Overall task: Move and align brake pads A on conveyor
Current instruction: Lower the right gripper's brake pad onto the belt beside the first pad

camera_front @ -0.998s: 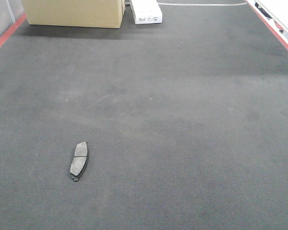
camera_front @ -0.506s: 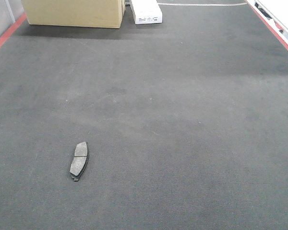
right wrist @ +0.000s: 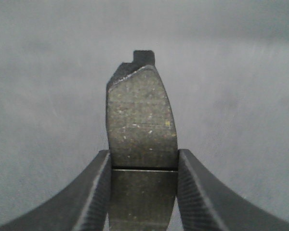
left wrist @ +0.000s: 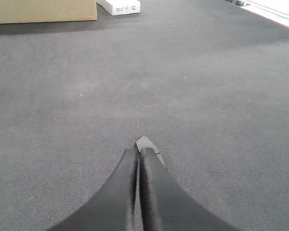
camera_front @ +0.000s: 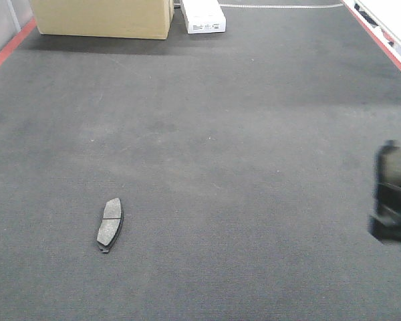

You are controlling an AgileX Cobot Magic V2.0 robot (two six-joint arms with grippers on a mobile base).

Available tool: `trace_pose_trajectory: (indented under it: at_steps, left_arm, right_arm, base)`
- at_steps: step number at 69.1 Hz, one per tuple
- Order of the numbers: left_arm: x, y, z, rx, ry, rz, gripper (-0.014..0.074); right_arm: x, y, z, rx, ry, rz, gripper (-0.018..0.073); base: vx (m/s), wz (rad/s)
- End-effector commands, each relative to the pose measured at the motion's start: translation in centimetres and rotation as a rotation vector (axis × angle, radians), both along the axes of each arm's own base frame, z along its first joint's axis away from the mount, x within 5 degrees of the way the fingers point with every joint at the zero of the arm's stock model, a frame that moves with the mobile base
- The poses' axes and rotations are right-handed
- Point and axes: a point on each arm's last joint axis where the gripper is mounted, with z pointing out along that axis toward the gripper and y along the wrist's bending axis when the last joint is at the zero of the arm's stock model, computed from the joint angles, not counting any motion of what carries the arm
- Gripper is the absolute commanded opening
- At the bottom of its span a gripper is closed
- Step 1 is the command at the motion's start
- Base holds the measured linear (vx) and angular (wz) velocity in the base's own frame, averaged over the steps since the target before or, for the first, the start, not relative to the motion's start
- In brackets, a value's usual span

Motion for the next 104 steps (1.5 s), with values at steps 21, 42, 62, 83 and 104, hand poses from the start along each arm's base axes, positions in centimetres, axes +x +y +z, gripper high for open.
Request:
trace_pose_trajectory:
  at_steps: [21,42,62,83,104]
  left_arm:
    - [0.2,-0.3,1.4,-0.026,-0.084,-0.024,-0.0007]
    - [0.2,-0.3,1.4,-0.026,-0.084,-0.024,-0.0007]
    - [0.2,-0.3,1.4,-0.026,-0.084,-0.024,-0.0007]
    - [0.2,-0.3,1.4,-0.026,-0.084,-0.024,-0.0006]
    - [0.2,-0.3,1.4,-0.026,-0.084,-0.024,-0.0006]
  right_arm:
    - [9.4,2.0,-3.3,0.025,0.217,-0.025,0.0016]
    - [14.5,6.2,-7.6,0.042,0.403,0.024,0.0067]
    - [16.6,6.7,-11.2,0.030,0.556,-0.008,0.0123]
    - [16.6,6.7,-11.7,0.020,0.581,-0.009,0.0189]
    - [16.4,6.7,-10.6,0.057,0.550,-0.036,0.0503]
  base:
    - [0.00,0.00]
    - [0.00,0.00]
    - [0.00,0.00]
    - [0.00,0.00]
    - [0.00,0.00]
